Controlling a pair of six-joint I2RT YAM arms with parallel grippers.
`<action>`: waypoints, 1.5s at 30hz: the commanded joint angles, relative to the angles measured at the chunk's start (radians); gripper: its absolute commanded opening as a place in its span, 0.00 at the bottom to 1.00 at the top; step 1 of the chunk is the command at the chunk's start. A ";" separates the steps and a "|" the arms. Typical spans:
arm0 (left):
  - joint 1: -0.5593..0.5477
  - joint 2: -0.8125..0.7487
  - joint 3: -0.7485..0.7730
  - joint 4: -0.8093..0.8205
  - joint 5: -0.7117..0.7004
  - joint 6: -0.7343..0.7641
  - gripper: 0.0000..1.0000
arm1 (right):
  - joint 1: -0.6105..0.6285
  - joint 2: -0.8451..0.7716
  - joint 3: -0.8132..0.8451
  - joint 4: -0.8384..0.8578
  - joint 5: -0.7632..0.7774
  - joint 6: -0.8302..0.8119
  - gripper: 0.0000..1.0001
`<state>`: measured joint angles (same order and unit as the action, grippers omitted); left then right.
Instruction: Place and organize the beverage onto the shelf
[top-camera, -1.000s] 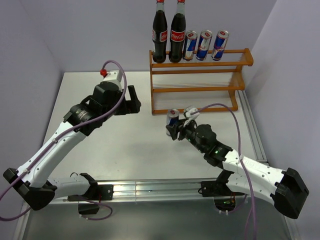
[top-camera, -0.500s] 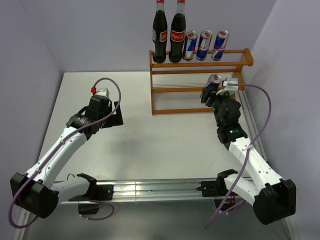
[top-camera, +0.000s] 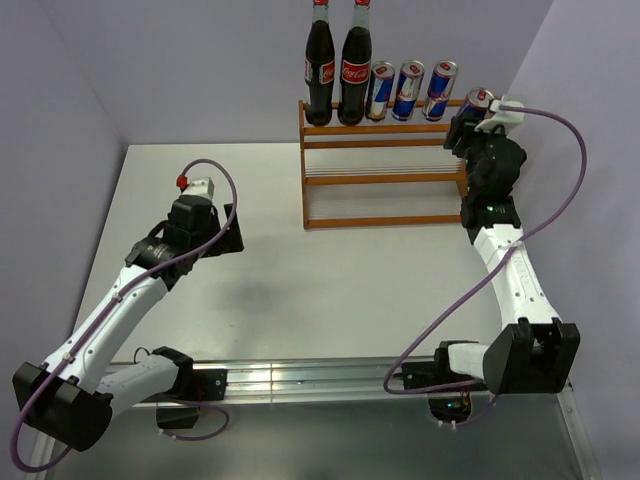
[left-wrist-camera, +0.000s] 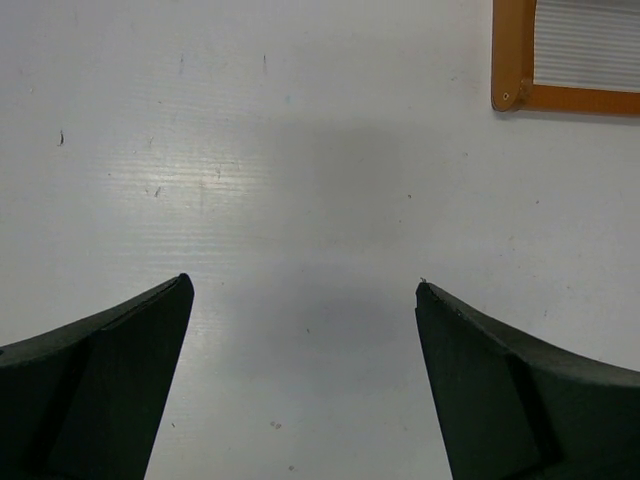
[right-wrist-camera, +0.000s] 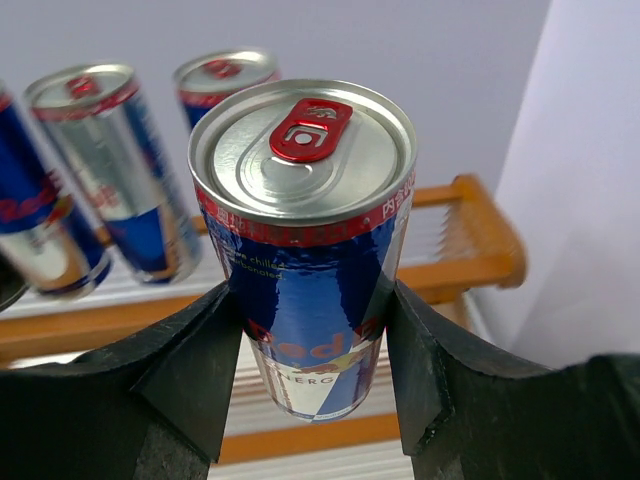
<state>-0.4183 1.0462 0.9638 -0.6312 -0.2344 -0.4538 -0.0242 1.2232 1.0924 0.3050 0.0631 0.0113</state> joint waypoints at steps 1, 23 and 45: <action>0.004 -0.018 -0.004 0.042 0.026 0.021 1.00 | -0.042 0.022 0.119 0.082 -0.062 -0.051 0.00; 0.006 -0.017 -0.011 0.057 0.092 0.033 0.99 | -0.157 0.328 0.374 0.085 -0.281 -0.083 0.00; 0.006 -0.011 -0.016 0.067 0.112 0.041 1.00 | -0.210 0.487 0.448 0.085 -0.411 -0.031 0.00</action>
<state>-0.4171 1.0424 0.9520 -0.6048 -0.1356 -0.4301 -0.2279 1.7016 1.4754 0.3721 -0.3168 -0.0166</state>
